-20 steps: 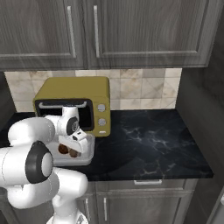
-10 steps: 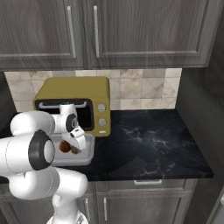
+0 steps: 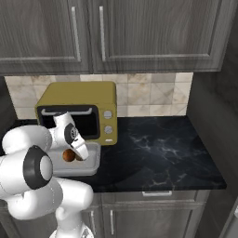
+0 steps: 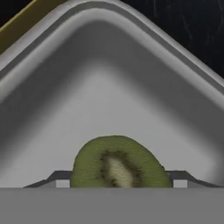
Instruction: Pick the kiwi and orange from the fridge and place them inside the tupperware on the counter.
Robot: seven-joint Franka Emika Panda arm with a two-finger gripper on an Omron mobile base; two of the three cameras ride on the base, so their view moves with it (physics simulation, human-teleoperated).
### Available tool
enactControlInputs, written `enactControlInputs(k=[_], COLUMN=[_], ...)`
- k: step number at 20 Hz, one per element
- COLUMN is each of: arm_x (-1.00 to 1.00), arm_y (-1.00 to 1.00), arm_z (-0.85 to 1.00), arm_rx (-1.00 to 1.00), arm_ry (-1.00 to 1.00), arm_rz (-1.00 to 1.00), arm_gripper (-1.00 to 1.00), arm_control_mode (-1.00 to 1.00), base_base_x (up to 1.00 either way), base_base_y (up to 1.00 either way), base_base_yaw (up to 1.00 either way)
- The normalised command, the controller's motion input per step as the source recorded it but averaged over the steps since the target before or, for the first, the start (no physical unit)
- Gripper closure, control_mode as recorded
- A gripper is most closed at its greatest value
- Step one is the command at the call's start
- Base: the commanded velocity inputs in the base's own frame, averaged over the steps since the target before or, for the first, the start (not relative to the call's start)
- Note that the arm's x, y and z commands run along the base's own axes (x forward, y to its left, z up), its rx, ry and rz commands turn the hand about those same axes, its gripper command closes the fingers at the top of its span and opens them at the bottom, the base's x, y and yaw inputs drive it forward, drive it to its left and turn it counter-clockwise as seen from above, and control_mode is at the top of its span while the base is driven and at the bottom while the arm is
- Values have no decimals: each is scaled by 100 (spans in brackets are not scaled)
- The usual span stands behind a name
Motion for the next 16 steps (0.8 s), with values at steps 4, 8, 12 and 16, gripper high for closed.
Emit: enactControlInputs(k=[4,8,12,16], arm_x=[-51,-58,-51,-49], arm_y=[0,0,0,0], arm_z=[0,14,46,59], arm_rx=[1,13,19,11], arm_ry=[-19,-12,-4,-3], arm_rz=[0,0,-2,0], arm_gripper=[-100,-100,-100,-100], arm_control_mode=[-100,-100,-100,-100], base_base_x=[0,0,0,0], base_base_y=[0,0,0,0], base_base_yaw=[0,0,0,0])
